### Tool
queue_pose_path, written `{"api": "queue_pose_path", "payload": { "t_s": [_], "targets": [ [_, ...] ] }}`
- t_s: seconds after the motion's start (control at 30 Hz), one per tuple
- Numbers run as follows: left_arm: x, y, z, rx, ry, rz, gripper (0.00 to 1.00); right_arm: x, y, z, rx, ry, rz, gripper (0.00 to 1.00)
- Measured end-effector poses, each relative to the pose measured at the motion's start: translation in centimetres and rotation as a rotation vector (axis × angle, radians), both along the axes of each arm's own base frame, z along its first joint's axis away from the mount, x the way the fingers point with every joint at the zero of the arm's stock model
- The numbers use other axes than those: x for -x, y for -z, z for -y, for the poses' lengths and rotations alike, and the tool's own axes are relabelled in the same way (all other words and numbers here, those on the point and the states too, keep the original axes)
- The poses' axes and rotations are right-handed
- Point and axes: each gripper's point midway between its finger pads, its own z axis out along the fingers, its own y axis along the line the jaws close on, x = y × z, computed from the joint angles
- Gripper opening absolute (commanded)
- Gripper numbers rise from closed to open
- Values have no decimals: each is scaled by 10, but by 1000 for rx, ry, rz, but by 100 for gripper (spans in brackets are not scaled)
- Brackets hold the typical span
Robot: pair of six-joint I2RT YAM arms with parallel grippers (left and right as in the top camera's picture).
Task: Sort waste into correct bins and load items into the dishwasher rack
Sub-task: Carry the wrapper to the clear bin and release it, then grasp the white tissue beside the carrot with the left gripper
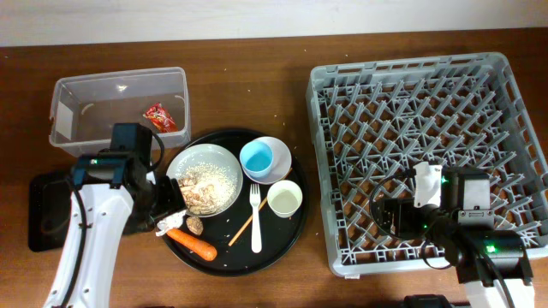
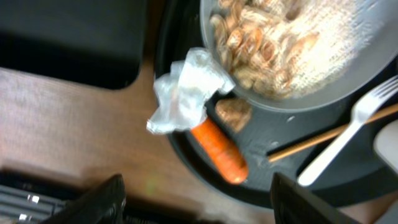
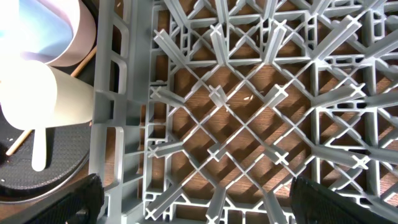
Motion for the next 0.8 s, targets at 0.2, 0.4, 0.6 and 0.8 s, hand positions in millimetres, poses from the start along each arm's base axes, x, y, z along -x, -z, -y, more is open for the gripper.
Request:
{"api": "queue_pose_path", "payload": {
  "t_s": [0.2, 0.4, 0.6, 0.8],
  "targets": [
    [16, 38, -1, -3, 0, -58, 70, 2, 1, 0, 0, 0, -11, 98],
    [21, 64, -2, -11, 0, -56, 63, 3, 2, 0, 0, 0, -13, 99],
    [23, 71, -2, -14, 1, -58, 57, 3, 2, 0, 0, 0, -13, 98],
    [21, 71, -2, -14, 0, -49, 56, 3, 2, 0, -1, 1, -14, 99]
  ]
}}
